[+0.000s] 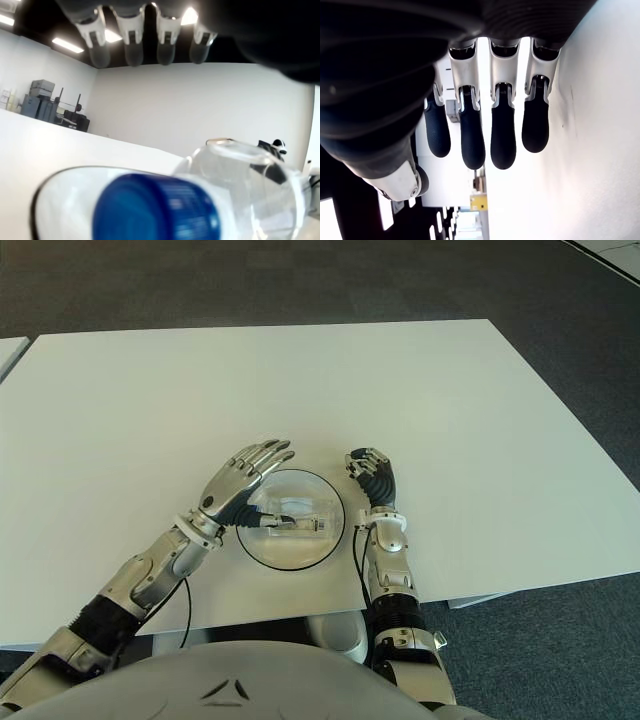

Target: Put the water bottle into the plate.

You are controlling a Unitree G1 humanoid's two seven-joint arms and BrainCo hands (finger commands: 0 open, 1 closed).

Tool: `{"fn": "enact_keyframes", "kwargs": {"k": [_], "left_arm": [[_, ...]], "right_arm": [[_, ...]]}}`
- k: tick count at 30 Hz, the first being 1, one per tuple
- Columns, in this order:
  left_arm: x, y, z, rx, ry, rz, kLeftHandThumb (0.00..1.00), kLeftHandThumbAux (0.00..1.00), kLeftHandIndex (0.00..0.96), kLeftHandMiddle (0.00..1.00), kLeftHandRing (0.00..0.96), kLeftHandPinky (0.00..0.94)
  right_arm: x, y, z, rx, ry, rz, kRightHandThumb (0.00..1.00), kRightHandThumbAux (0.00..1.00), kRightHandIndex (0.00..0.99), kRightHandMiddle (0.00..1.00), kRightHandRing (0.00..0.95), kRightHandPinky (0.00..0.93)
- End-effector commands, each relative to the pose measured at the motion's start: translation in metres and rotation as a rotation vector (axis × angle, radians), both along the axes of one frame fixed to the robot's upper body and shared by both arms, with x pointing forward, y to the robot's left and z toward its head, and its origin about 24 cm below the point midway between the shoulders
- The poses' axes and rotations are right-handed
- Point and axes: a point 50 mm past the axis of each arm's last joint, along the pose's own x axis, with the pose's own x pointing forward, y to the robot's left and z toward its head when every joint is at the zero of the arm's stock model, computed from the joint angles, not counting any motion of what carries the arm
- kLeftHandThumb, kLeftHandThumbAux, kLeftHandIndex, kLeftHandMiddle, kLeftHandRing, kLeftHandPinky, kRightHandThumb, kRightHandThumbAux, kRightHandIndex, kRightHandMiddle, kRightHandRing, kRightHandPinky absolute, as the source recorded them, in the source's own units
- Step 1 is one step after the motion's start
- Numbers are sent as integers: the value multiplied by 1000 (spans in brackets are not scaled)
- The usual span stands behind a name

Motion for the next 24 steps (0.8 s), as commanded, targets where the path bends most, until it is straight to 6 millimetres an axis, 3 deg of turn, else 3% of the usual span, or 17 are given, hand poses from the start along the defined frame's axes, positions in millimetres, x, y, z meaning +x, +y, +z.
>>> {"fn": "enact_keyframes", "kwargs": {"k": [1, 7, 14, 24], "left_arm": [[-2, 10, -2, -161, 29, 49, 172, 223, 0, 0, 0, 0], [1, 39, -17, -447, 85, 141, 155, 229, 0, 0, 0, 10], [6, 51, -17, -683, 92, 258, 135, 254, 0, 0, 0, 2], [-4, 64, -15, -1069, 74, 381, 138, 316, 0, 0, 0, 0]], "right_arm": [[-5, -1, -10, 2, 52, 1, 707, 733, 428, 488, 516, 538], [-5, 0, -9, 6, 54, -2, 707, 733, 429, 489, 516, 534], [-4, -1, -9, 3, 63, -5, 707, 733, 429, 490, 517, 536], [-4, -1, -10, 7, 64, -4, 707, 733, 429, 494, 517, 535]]}}
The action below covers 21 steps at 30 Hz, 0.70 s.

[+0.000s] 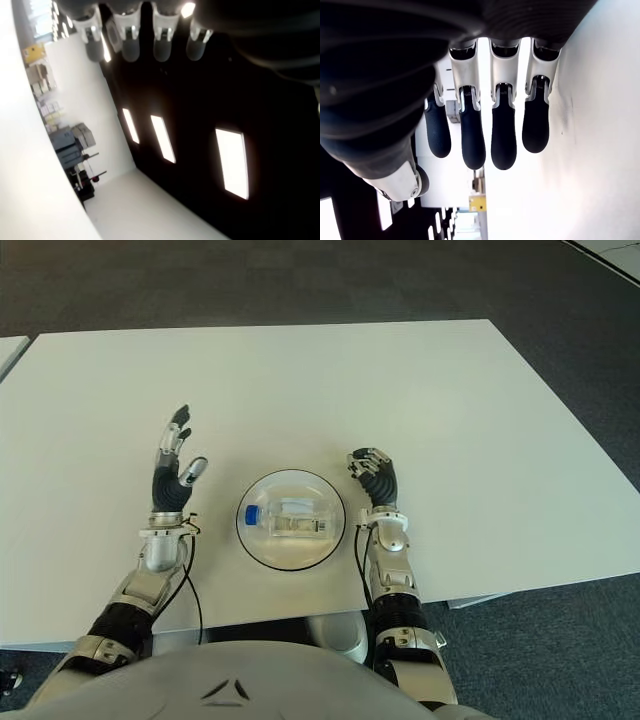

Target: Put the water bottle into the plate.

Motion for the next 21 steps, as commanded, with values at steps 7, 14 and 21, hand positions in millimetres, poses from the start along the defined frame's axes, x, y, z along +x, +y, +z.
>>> {"fn": "enact_keyframes", "kwargs": {"k": [7, 14, 21], "left_arm": [[-11, 25, -16, -292, 25, 66, 136, 336, 0, 0, 0, 0], [-16, 50, -28, -293, 95, 133, 130, 360, 0, 0, 0, 0], [-23, 58, -28, -272, 98, 155, 159, 394, 0, 0, 0, 13]], "right_arm": [[-4, 0, -10, 13, 53, -6, 708, 732, 429, 496, 514, 536], [-4, -1, -9, 14, 45, 1, 707, 732, 429, 496, 516, 537], [-4, -1, -9, -2, 44, 6, 707, 732, 430, 493, 521, 542]]}}
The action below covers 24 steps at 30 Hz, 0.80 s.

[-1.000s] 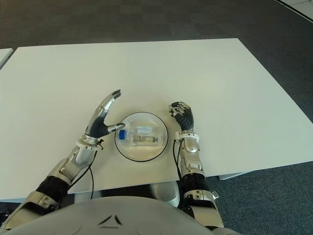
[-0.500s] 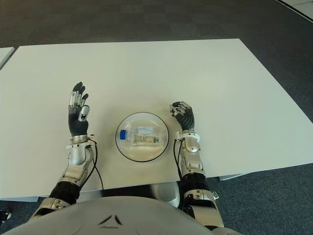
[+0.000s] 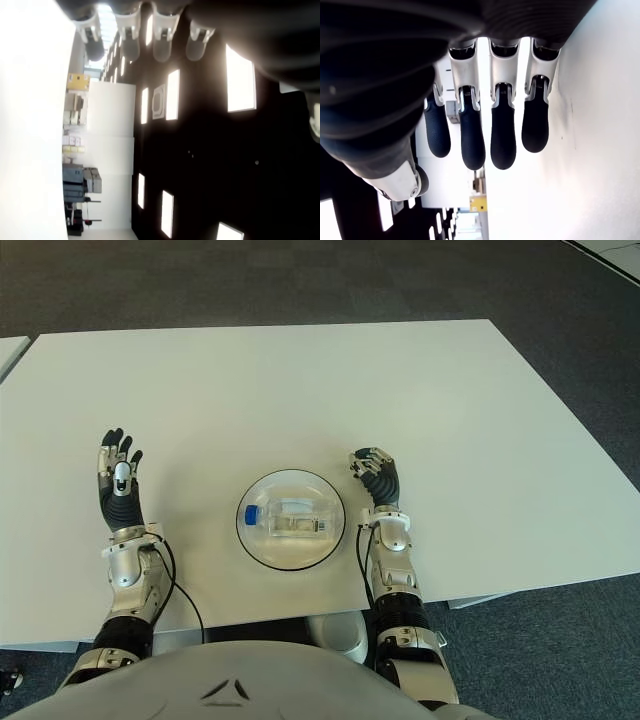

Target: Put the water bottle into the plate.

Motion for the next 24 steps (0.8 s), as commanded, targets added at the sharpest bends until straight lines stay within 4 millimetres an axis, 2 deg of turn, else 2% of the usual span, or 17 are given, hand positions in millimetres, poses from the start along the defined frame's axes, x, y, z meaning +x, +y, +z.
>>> {"fn": "enact_keyframes", "kwargs": {"k": [1, 8, 11, 13, 16, 18, 22, 24], "left_arm": [[-7, 3, -5, 15, 41, -7, 164, 413, 0, 0, 0, 25], [-11, 10, -10, 81, 92, 17, 144, 558, 2, 0, 0, 95], [-12, 13, -13, 113, 127, 33, 133, 614, 33, 7, 0, 118], [-13, 17, -18, 130, 172, 48, 124, 668, 92, 64, 57, 167], [-13, 24, -28, 131, 244, 76, 116, 688, 139, 113, 108, 208], [-12, 28, -33, 125, 298, 100, 109, 726, 205, 199, 201, 289], [-12, 29, -35, 132, 331, 110, 91, 778, 279, 300, 313, 396], [-11, 27, -35, 148, 334, 113, 85, 785, 298, 331, 345, 418]], "right_arm": [[-5, 0, -9, 1, 47, 1, 707, 732, 430, 493, 521, 541], [-5, 1, -9, -3, 48, -2, 707, 732, 429, 494, 519, 537], [-5, 1, -10, -1, 51, -1, 707, 732, 429, 493, 517, 540], [-5, 1, -10, 2, 53, -1, 706, 732, 429, 492, 516, 536], [-5, 1, -10, 9, 54, -2, 706, 732, 429, 492, 515, 535], [-5, 1, -10, 16, 53, -2, 707, 732, 429, 494, 514, 536], [-6, 1, -11, 21, 53, -3, 707, 732, 429, 496, 513, 531], [-6, 1, -11, 22, 53, -3, 707, 732, 429, 497, 510, 524]]}}
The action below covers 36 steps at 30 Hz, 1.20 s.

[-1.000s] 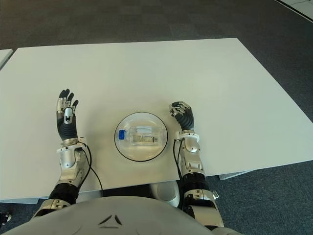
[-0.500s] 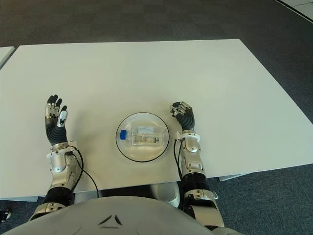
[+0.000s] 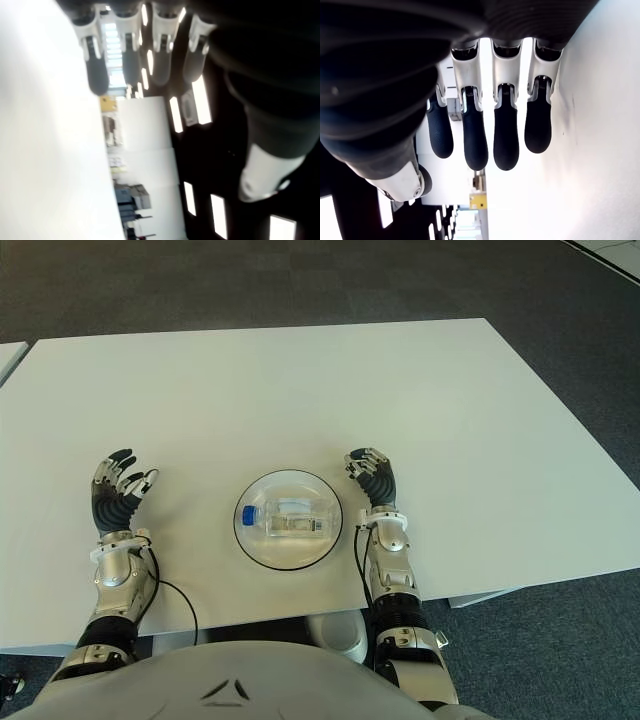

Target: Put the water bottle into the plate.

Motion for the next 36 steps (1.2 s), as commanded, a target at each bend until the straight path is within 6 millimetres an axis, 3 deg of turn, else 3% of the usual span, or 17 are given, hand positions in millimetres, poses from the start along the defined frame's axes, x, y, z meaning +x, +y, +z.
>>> {"fn": "enact_keyframes", "kwargs": {"k": [1, 10, 21, 22, 23, 26, 36], "left_arm": [[-9, -2, -12, 26, 81, 14, 75, 796, 305, 346, 361, 429], [-7, -4, -13, 157, 169, 4, 49, 888, 349, 424, 437, 468], [-8, -9, -15, 148, 228, -27, 105, 962, 412, 449, 445, 454], [-7, -9, -15, 149, 229, -28, 316, 877, 415, 450, 445, 453], [-7, -12, -15, 154, 226, -35, 452, 822, 417, 450, 446, 453], [-6, -16, -14, 165, 223, -46, 615, 755, 421, 458, 454, 467], [-3, -23, -15, 227, 252, -75, 697, 721, 426, 503, 505, 521]], "right_arm": [[-5, 1, -10, 20, 53, -6, 707, 732, 429, 497, 509, 521], [-5, 3, -10, 15, 56, -7, 707, 732, 429, 499, 509, 530], [-6, 4, -10, 18, 63, -9, 707, 733, 429, 493, 503, 523], [-6, 4, -10, 19, 64, -8, 707, 733, 429, 493, 502, 522], [-6, 4, -10, 21, 63, -8, 707, 733, 429, 493, 501, 521], [-6, 4, -10, 23, 62, -7, 707, 733, 429, 493, 499, 520], [-7, 4, -10, 22, 55, -12, 707, 733, 429, 496, 501, 519]]}}
